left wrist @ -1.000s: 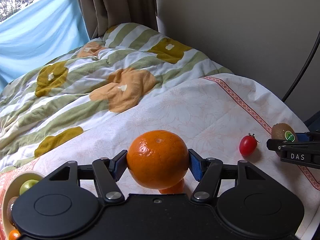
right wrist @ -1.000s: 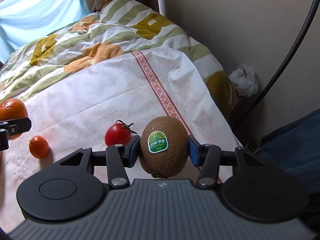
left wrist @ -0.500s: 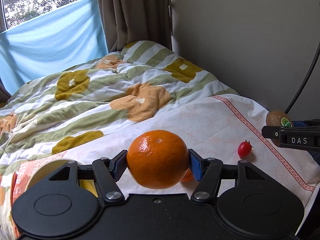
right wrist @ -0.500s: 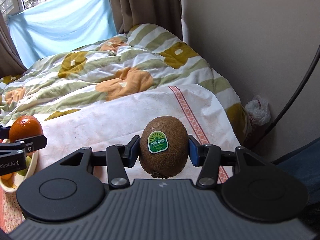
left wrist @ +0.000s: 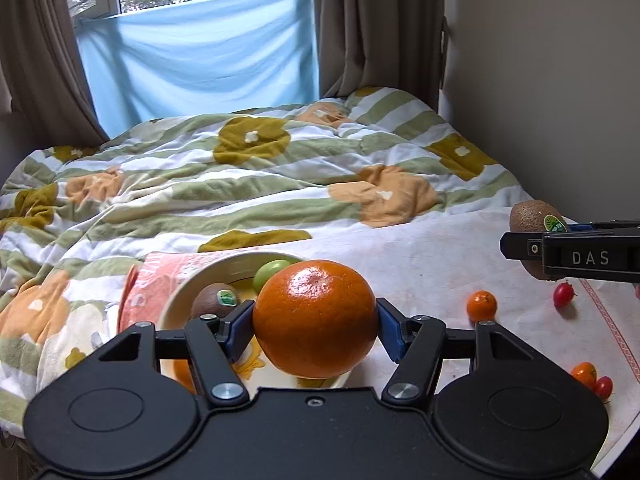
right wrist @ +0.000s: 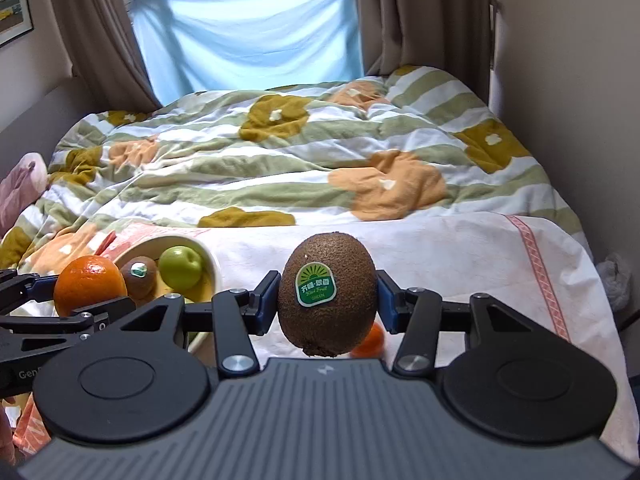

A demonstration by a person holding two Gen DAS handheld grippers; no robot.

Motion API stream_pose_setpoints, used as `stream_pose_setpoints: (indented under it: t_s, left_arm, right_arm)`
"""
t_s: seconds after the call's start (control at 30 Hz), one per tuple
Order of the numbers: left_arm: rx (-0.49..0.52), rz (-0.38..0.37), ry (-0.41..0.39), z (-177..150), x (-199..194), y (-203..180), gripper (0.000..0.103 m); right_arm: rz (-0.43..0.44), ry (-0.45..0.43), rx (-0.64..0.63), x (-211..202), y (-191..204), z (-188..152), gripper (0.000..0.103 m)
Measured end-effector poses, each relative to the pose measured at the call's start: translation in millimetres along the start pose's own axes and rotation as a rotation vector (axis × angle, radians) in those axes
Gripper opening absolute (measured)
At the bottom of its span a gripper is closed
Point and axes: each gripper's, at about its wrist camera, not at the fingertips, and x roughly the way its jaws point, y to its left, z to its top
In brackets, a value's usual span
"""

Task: Organize fruits
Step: 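Carry the mandarin and kiwi to the duck bowl with both tools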

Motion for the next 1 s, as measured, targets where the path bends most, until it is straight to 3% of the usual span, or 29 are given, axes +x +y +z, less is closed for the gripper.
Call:
stream_pose_setpoints:
  t_s: [0.23,0.37,0.63,1.0]
  left_arm:
    - [-0.081,0.069,0.021,-18.0,-3.6,37.7,0.067]
    - [-0.072,0.089,0.039,-28.7,5.3,42.8,0.067]
    - [-0.014,0.160,0.033,-42.6,39.3,30.3,0.067]
    - [-0.005,0.183,0.084,-51.1,67.2,17.7,0.068]
  right_arm:
    - [0.104,0.030,-0.095,23.3,55.8,5.8,0.064]
    - [0.146,0.048,-0.142,40.4,78.2,8.0,0.064]
    - [0.234,0.093,-0.231,84.5,94.2,11.7,0.064]
    - [0.285,0.123,-0.286,113.4,97.1,10.3,0.065]
